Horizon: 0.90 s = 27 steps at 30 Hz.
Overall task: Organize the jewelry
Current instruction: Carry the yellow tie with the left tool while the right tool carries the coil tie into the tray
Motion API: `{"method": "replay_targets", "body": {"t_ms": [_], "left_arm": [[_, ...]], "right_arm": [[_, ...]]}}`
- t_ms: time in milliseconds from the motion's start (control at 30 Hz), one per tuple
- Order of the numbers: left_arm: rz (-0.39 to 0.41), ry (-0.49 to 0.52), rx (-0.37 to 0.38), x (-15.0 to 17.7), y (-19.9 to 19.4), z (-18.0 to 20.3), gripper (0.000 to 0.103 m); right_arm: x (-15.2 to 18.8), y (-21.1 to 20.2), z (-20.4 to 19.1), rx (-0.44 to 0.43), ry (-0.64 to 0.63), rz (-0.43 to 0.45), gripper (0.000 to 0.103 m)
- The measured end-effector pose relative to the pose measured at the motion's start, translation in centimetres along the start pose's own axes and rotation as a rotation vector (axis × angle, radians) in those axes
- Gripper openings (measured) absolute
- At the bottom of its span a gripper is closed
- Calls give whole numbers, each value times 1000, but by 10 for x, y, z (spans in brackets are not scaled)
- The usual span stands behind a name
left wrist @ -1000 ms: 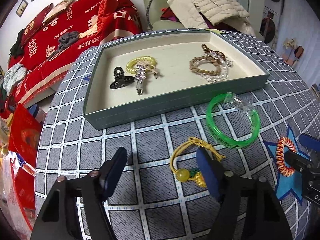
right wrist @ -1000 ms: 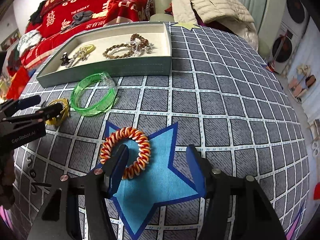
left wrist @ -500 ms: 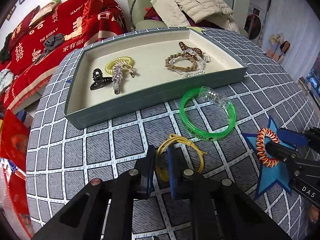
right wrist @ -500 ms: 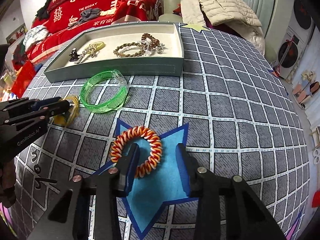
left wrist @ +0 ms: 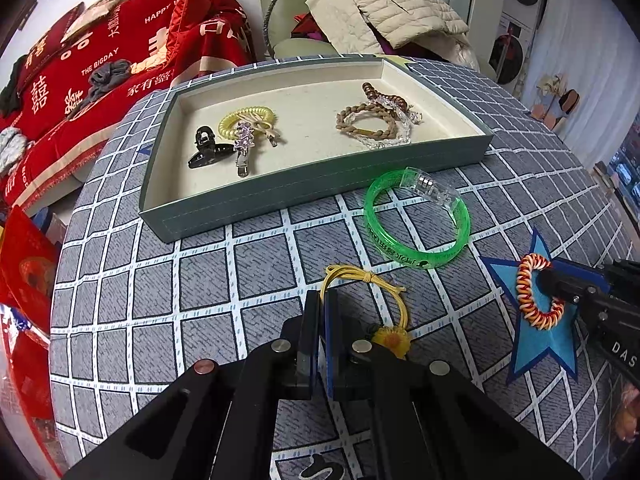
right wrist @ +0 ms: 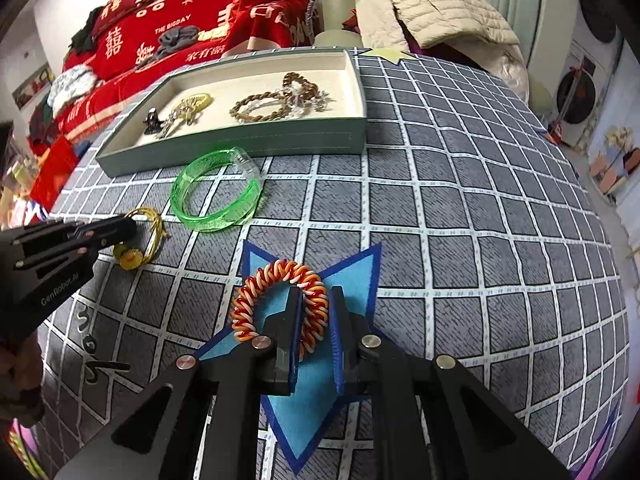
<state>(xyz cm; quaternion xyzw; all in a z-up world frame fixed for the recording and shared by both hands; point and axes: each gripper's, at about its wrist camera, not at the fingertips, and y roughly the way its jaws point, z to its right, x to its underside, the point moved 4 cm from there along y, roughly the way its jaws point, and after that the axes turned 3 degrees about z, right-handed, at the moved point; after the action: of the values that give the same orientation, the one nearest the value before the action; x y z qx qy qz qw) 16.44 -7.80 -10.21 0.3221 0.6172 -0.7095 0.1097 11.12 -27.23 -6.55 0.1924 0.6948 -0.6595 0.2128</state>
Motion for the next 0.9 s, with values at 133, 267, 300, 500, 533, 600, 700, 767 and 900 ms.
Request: {"method": "replay_targets", "body": {"t_ms": [133,267,300,500,533,600,700,767,900], "left_arm": [[12,-15,14,-1,-6,-4,23],[28,-31,31,-1,-15,-9,23],[32,-39,34,-1,-18,-12,23],[47,-69,44,-2,-28,-24,23],[50,-74,47,-3,-29,-25,23],[56,-82,53,-5,-32,-27,23],[65,-85,58,-7,-36,-29,23],[72,-83,60,-9,-39,-28,23],[89,-81,65,-15,-45,-27,23]], "right_arm": [[-1,-4,5,-6,15,4,14],[-3,-7,7,-20,33,8,14],[-3,-8,7,-22,33,9,14],[-5,-13,4,-39,38,15,14],[-6,-14,3,-42,38,19,14],[-9,-17,2,-45,36,26,14],[-13,-20,1,-52,36,38,14],[-16,-23,0,-60,41,46,14],[-23,-28,-1,-75,44,60,14]]}}
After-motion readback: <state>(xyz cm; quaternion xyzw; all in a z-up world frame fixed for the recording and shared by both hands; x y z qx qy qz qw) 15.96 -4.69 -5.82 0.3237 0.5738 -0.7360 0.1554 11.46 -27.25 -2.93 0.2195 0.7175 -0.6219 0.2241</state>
